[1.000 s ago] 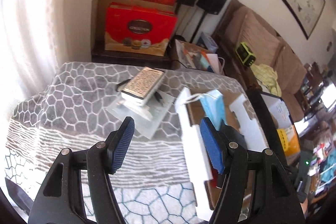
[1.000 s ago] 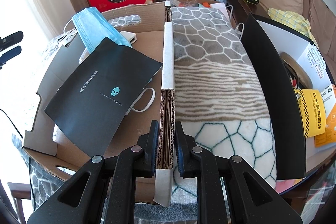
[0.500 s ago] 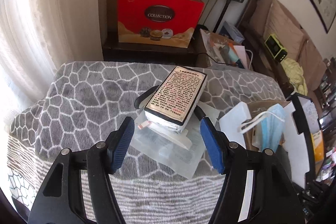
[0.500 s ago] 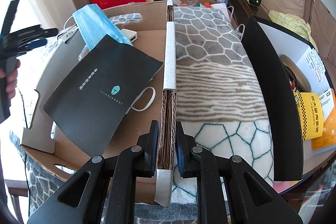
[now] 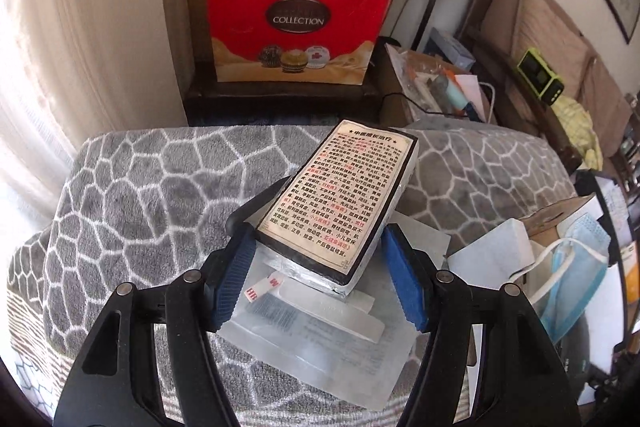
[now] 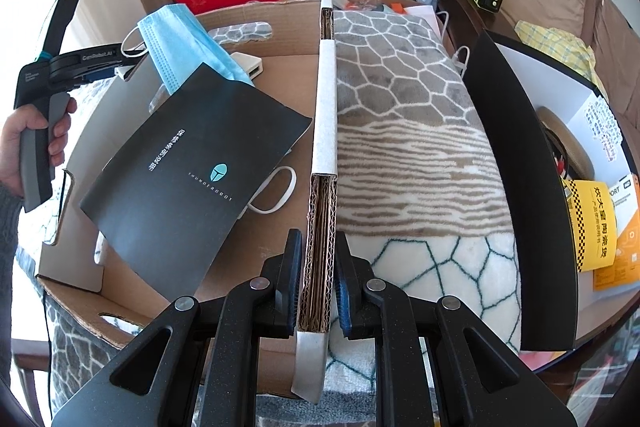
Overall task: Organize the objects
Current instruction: 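Grasp the white printed product box with the left tool and lift, then carry the printed box into the cardboard box with the left tool and release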
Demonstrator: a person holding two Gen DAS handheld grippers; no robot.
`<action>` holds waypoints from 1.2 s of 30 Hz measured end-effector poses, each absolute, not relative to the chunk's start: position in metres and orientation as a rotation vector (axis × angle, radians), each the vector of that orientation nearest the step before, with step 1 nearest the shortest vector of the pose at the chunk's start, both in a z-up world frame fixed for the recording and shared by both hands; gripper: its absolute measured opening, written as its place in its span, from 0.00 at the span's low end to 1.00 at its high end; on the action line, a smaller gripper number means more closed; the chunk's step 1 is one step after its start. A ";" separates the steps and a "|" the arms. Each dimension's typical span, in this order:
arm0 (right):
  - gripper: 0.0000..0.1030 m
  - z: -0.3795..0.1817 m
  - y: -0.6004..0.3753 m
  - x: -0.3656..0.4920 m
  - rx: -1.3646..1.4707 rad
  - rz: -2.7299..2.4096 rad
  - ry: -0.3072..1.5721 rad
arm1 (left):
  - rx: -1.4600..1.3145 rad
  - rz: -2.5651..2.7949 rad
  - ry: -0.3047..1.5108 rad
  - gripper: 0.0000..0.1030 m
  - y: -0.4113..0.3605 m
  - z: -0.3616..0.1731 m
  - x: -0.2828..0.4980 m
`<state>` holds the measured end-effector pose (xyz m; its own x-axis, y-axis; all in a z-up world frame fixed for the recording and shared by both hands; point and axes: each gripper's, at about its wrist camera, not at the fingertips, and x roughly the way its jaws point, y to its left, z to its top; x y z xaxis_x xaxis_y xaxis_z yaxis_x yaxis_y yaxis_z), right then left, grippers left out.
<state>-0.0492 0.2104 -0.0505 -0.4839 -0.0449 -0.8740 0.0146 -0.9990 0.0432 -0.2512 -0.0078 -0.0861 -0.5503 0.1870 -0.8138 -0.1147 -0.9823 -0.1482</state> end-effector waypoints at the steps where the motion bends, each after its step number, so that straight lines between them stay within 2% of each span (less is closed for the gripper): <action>1: 0.15 -0.050 0.210 -0.049 1.578 -2.676 -0.043 | -1.388 2.626 -0.103 0.60 -0.006 -0.086 -0.251; 5: 0.15 -0.051 0.210 -0.050 1.581 -2.677 -0.036 | -1.380 2.648 -0.062 0.60 -0.002 -0.084 -0.252; 16: 0.15 -0.051 0.211 -0.050 1.584 -2.678 -0.031 | -1.301 2.719 -0.022 0.45 -0.002 -0.077 -0.238; 27: 0.15 -0.050 0.213 -0.051 1.580 -2.679 -0.045 | -1.178 2.748 -0.185 0.44 -0.026 -0.047 -0.198; 36: 0.15 -0.049 0.214 -0.050 1.573 -2.681 -0.069 | -1.085 2.661 -0.123 0.44 -0.004 -0.001 -0.145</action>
